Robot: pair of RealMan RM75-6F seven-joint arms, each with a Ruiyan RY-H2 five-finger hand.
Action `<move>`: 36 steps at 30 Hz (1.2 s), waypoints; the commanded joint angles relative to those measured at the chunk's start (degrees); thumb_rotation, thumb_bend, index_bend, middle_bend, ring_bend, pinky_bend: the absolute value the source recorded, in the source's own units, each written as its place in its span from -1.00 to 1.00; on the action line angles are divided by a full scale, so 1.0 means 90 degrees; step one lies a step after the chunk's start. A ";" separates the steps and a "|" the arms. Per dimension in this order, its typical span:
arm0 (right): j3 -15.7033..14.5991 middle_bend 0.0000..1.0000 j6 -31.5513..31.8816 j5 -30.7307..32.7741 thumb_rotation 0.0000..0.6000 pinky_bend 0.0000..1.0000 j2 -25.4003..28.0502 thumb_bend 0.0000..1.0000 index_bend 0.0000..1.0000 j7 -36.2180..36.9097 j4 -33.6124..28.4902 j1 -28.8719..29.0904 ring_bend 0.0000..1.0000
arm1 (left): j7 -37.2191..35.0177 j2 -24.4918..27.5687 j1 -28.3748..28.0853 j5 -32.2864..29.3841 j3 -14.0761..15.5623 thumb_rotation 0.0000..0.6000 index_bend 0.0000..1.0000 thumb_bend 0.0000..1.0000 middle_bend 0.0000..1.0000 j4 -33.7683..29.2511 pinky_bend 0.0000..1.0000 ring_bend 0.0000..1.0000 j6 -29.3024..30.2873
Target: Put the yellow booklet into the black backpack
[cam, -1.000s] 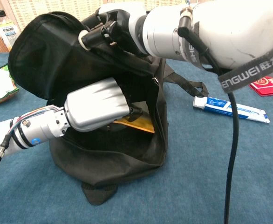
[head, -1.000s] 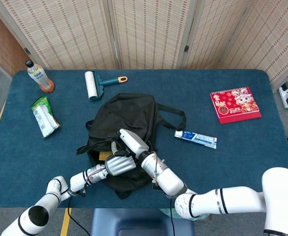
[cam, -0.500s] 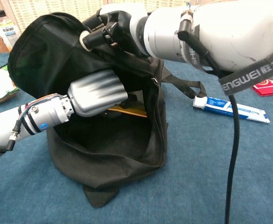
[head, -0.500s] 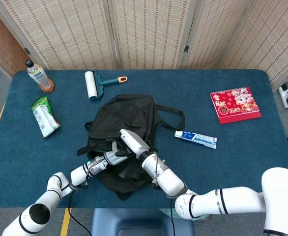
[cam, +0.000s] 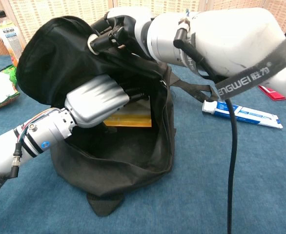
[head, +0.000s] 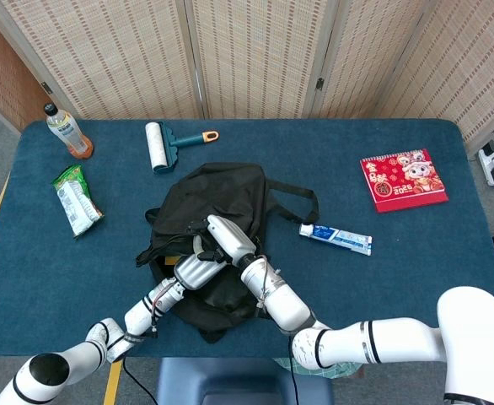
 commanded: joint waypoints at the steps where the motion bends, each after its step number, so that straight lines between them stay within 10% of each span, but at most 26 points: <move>1: 0.0030 -0.11 0.0018 0.0037 1.00 -0.20 -0.0033 0.63 0.42 0.0004 0.0065 0.0007 -0.28 | 0.0724 0.0390 0.0255 -0.0224 -0.0206 1.00 -0.60 -1.00 -0.44 -0.1164 -0.46 -0.47 0.0048; 19: 0.0145 -0.13 0.0001 0.0261 1.00 -0.24 -0.0123 0.64 0.38 -0.0040 0.0484 0.0003 -0.29 | 0.1286 0.1142 0.1221 0.0089 0.0016 1.00 -0.64 -1.00 -0.43 -0.3050 -0.47 -0.35 0.1032; 36: 0.0119 -0.17 -0.0370 0.0100 1.00 -0.27 0.0121 0.63 0.33 0.0215 0.0539 -0.0256 -0.34 | -0.0563 0.2476 0.2088 0.0515 0.0346 1.00 -0.11 -1.00 0.02 -0.4206 0.03 -0.01 0.2049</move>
